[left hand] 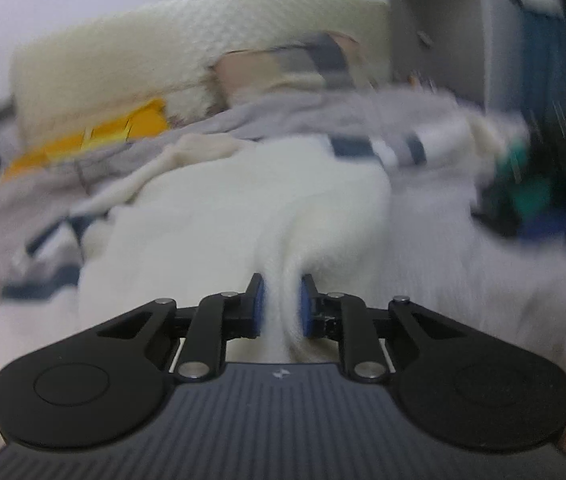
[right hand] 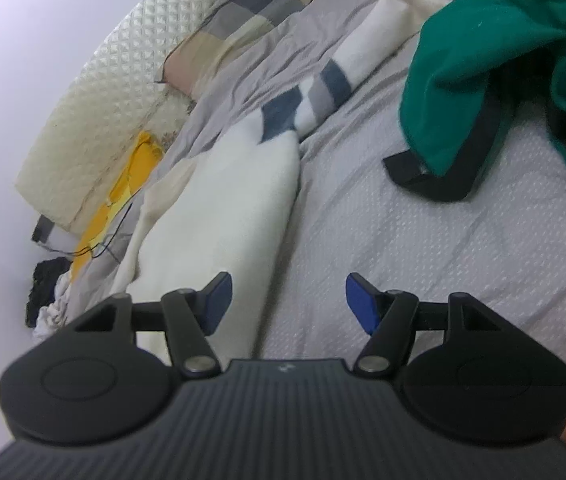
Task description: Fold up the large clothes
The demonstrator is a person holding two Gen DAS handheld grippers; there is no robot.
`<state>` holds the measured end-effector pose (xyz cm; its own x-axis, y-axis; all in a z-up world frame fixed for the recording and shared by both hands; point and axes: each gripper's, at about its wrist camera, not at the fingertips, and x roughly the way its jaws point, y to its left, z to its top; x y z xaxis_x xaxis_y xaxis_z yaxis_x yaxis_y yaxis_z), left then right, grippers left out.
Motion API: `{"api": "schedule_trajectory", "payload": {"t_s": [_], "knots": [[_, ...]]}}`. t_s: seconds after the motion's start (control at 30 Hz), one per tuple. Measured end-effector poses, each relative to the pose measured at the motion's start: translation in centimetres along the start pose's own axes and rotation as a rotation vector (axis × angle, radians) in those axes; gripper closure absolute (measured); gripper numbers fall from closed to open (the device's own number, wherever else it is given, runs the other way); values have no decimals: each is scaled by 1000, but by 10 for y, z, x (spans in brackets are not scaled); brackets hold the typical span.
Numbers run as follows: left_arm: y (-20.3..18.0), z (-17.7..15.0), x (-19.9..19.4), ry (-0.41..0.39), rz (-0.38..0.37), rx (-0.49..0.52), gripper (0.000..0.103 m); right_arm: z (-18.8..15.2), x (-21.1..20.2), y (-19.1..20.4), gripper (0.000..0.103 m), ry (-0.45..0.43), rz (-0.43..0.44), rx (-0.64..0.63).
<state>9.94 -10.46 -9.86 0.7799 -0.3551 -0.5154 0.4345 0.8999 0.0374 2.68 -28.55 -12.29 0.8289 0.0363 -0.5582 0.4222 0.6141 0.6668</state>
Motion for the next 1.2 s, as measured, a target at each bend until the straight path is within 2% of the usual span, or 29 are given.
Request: {"api": "schedule_trajectory", "payload": {"t_s": [0.1, 0.2, 0.27, 0.4, 0.53, 0.57, 0.6, 0.67, 0.77, 0.87, 0.93, 1.0, 1.1, 1.2], "knots": [[50, 17, 4, 1, -19, -217, 83, -7, 12, 3, 37, 66, 50, 3], [94, 21, 16, 14, -3, -379, 83, -17, 24, 12, 37, 118, 92, -22], [116, 20, 31, 39, 15, -459, 83, -23, 34, 19, 37, 158, 145, -30], [150, 5, 55, 90, 29, -621, 83, -41, 68, 29, 37, 292, 242, 31], [177, -9, 66, 105, 29, -773, 84, -53, 107, 41, 37, 381, 317, 108], [181, -13, 66, 102, 28, -800, 86, -55, 115, 45, 38, 392, 335, 125], [186, -15, 65, 96, 41, -825, 99, -58, 121, 47, 38, 396, 352, 141], [195, -18, 60, 92, 121, -838, 99, -60, 134, 55, 38, 391, 382, 160], [209, -28, 56, 93, 131, -895, 99, -66, 156, 64, 39, 377, 348, 127], [207, -30, 56, 103, 118, -901, 99, -67, 161, 64, 48, 364, 355, 120], [203, -29, 58, 113, 112, -883, 99, -64, 155, 65, 57, 346, 374, 116], [201, -28, 59, 115, 102, -873, 99, -60, 146, 65, 72, 319, 397, 117], [194, -23, 58, 105, 86, -843, 99, -48, 125, 70, 84, 237, 419, 90], [188, -16, 50, 65, 45, -816, 99, -25, 90, 80, 88, 145, 405, 12]]}}
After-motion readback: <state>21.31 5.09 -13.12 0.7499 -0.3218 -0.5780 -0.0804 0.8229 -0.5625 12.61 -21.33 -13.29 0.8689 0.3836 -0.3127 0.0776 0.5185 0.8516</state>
